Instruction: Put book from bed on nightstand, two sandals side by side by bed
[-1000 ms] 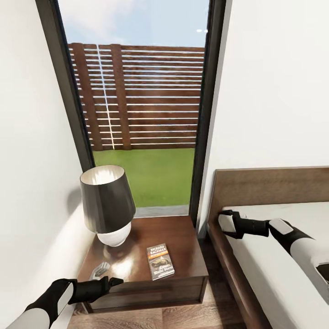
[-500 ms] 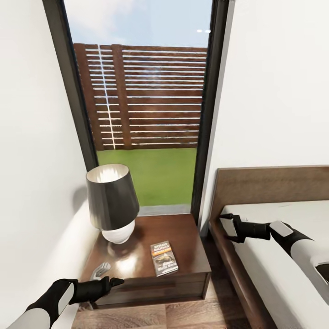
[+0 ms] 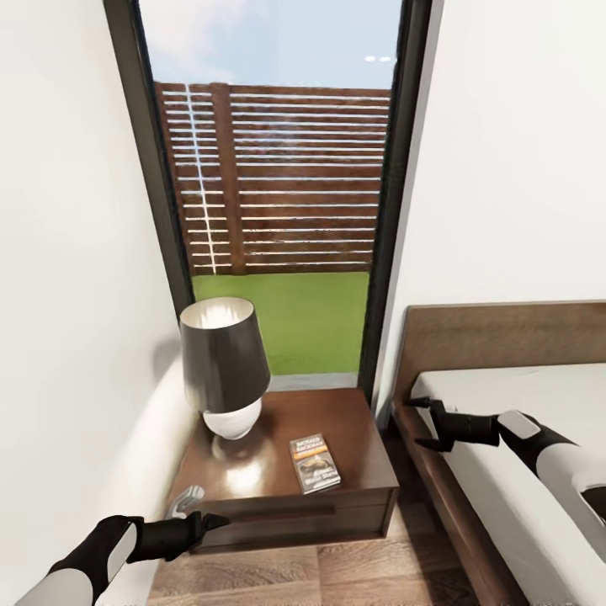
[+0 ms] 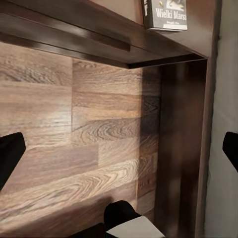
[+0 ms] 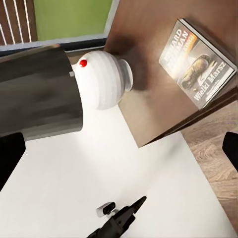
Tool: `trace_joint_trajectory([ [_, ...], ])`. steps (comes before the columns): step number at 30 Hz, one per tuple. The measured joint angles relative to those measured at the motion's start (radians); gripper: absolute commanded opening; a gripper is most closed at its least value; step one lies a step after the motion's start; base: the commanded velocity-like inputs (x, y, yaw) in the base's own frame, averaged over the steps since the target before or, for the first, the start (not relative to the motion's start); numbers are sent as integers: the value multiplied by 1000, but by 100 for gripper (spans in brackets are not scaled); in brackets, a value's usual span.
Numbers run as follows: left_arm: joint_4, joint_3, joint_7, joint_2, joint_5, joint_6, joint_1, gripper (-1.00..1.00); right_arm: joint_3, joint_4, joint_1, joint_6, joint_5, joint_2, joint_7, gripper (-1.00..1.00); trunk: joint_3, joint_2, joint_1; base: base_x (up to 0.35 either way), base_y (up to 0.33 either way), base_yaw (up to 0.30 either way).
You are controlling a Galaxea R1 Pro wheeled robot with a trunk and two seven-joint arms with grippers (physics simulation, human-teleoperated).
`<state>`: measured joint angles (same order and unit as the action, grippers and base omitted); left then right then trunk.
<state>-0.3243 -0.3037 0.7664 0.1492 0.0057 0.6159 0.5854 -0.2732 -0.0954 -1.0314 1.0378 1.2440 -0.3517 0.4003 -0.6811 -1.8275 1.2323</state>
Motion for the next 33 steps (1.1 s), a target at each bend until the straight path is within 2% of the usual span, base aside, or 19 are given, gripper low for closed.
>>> trace_joint_trajectory([
  [9, 1, 0, -1, -5, 0, -1, 0, 100, 2, 3, 4, -2, 0, -1, -1, 100, -1, 0, 0, -23, 20, 48],
  [25, 1, 2, -1, -8, 0, -2, 0, 100, 3, 18, 6, -2, 7, -4, -1, 100, -10, 0, 0, -2, 2, 130],
  [33, 1, 2, -2, -9, 0, -5, 0, 100, 4, 20, 6, -2, 7, -5, -1, 100, -11, 0, 0, 0, 0, 25],
])
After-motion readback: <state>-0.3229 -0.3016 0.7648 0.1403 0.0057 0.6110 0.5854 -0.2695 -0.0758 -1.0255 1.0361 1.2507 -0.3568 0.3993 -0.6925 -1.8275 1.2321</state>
